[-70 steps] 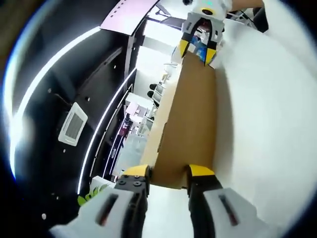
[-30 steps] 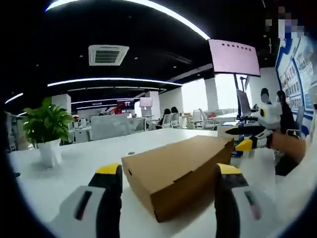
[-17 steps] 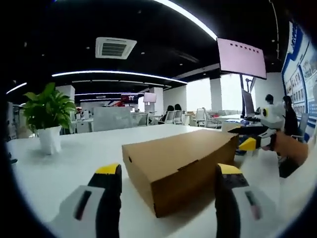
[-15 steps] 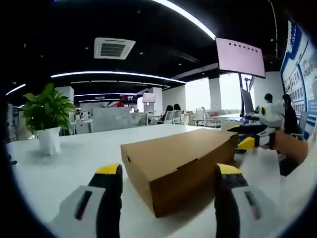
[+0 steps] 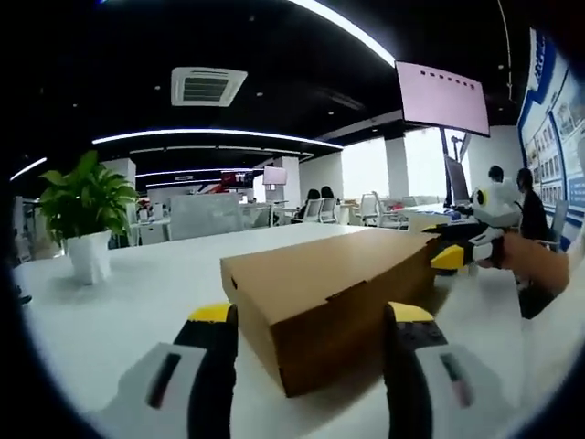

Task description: Operate the shoe box by opening the lid, removing the specified soft item, and placing it in the target area until the item is outside and the box remains undamaged.

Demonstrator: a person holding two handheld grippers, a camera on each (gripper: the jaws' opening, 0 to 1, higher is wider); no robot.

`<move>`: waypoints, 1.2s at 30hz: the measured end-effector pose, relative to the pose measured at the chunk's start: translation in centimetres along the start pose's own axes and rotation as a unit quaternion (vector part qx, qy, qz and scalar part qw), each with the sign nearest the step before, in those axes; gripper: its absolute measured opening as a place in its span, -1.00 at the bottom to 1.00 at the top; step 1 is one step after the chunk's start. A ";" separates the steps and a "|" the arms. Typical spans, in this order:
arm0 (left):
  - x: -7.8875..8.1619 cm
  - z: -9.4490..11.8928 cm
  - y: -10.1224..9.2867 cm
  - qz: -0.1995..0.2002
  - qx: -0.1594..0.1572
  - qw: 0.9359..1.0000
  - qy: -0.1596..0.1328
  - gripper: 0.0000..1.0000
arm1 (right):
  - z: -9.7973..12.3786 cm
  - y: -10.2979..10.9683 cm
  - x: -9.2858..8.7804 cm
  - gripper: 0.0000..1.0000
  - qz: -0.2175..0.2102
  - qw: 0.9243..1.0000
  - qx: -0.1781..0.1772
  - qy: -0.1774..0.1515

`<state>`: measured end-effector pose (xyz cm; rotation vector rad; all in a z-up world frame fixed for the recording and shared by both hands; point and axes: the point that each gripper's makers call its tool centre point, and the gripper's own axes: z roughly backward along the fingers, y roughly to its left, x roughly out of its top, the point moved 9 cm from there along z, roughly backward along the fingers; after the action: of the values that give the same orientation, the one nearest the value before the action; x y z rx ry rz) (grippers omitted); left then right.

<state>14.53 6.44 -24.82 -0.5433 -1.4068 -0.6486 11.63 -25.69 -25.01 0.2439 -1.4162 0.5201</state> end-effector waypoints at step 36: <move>-0.6 -0.9 0.1 -0.014 0.046 0.999 0.002 0.02 | -0.7 0.8 -0.4 0.40 0.004 1.000 -0.017 -0.006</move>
<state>15.20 5.97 -25.51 -0.4504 -1.4341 -0.6038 11.78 -24.73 -25.60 0.2138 -1.4375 0.5007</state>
